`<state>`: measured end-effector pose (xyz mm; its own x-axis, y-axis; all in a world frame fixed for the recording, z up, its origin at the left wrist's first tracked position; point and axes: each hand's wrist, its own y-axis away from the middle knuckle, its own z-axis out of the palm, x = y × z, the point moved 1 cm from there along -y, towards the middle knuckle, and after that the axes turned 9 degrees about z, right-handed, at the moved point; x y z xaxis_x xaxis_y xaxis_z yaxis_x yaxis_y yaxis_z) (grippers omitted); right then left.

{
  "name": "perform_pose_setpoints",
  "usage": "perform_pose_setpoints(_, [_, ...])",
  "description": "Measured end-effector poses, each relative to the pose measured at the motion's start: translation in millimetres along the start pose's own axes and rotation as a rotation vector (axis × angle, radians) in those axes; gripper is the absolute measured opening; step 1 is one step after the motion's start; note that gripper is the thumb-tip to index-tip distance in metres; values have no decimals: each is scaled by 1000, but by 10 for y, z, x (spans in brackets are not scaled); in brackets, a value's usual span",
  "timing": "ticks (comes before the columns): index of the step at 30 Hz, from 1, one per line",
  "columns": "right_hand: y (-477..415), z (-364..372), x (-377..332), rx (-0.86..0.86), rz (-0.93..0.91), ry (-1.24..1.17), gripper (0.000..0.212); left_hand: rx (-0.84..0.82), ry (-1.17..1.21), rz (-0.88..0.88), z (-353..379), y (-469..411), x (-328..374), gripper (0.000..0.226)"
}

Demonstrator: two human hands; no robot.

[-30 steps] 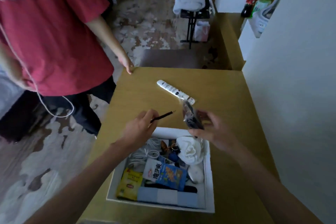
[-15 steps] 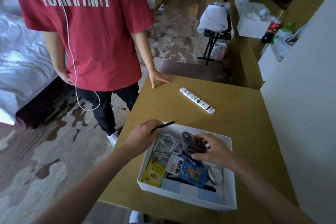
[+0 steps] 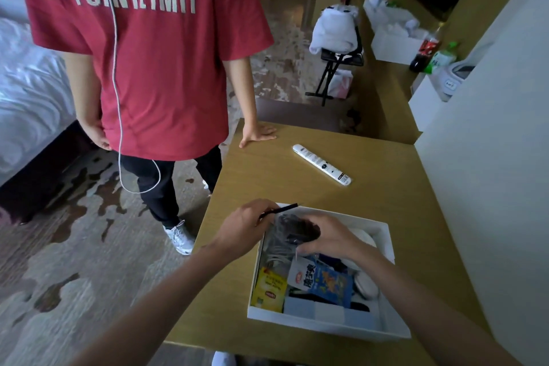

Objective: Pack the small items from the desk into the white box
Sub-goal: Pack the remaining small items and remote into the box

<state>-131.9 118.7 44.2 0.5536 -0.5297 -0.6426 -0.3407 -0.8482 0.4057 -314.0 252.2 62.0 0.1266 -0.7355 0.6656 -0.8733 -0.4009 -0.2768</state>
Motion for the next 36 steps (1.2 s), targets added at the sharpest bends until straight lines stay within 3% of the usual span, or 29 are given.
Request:
perform_pose_setpoints(2, [-68,65,-43,32,-66,159,70,2,-1,4,-8,-5,-11,21])
perform_pose_setpoints(4, [-126,145,-29,107,-20,345,77,-8,-6,10,-5,-6,-19,22])
perform_pose_setpoints(7, [-156,272,36,162,13,408,78,-28,-17,23,28,5,-21,25])
perform_pose_setpoints(10, [-125,298,121,142,57,286,71,-70,-26,63,90,10,1,23])
perform_pose_setpoints(14, [76,156,213,252,2,-26,35,-155,15,122,166,-35,94,20])
perform_pose_setpoints(16, [242,45,235,201,7,-177,42,-208,37,149,224,-78,155,21])
perform_pose_setpoints(19, [491,-34,263,90,10,-208,55,-300,-1,204,346,-136,230,23])
perform_pose_setpoints(25, [771,-58,405,153,-50,-142,14,-451,17,302,602,-159,410,21])
perform_pose_setpoints(36, [926,-36,785,-164,133,312,8,-727,-252,253,873,-106,361,28])
